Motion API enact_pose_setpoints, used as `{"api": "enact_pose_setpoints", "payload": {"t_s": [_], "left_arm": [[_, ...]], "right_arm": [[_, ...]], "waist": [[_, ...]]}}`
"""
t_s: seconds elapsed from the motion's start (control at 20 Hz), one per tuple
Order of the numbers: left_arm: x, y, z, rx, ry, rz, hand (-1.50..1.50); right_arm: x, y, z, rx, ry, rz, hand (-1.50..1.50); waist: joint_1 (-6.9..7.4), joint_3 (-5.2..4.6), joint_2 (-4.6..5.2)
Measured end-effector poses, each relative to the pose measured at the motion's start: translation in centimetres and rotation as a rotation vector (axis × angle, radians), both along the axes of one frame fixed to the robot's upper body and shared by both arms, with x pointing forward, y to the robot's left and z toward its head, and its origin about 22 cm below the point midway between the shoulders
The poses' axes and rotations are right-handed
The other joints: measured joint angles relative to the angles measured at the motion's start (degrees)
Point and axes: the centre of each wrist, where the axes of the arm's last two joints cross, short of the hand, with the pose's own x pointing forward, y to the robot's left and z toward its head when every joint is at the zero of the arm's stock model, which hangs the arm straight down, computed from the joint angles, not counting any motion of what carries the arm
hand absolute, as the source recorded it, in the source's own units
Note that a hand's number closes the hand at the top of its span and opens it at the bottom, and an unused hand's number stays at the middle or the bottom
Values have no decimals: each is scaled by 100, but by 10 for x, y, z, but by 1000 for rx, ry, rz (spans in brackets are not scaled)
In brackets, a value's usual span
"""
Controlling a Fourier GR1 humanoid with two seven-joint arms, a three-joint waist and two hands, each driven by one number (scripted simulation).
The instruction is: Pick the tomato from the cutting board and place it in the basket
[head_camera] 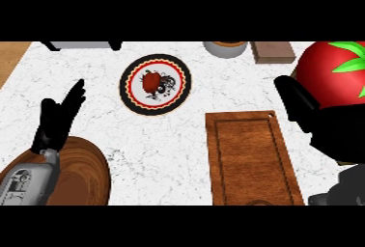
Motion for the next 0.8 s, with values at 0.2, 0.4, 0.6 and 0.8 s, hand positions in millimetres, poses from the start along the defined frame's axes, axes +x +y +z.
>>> {"api": "enact_pose_setpoints", "payload": {"t_s": [0.2, 0.4, 0.6, 0.8], "left_arm": [[1, -3, 1, 1, 4, 2, 0], [2, -3, 1, 3, 4, 5, 0], [2, -5, 2, -1, -7, -2, 0], [3, -6, 3, -5, -10, -7, 0]], "right_arm": [[13, -15, 37, -12, -20, -61, 150], [30, -31, 61, -151, -7, -167, 150], [45, -52, 76, -317, 40, -299, 150], [60, -88, 84, -425, 136, -403, 150]], "waist": [[-11, -1, 2], [-12, 0, 28], [15, -1, 56], [52, 4, 79]]}}
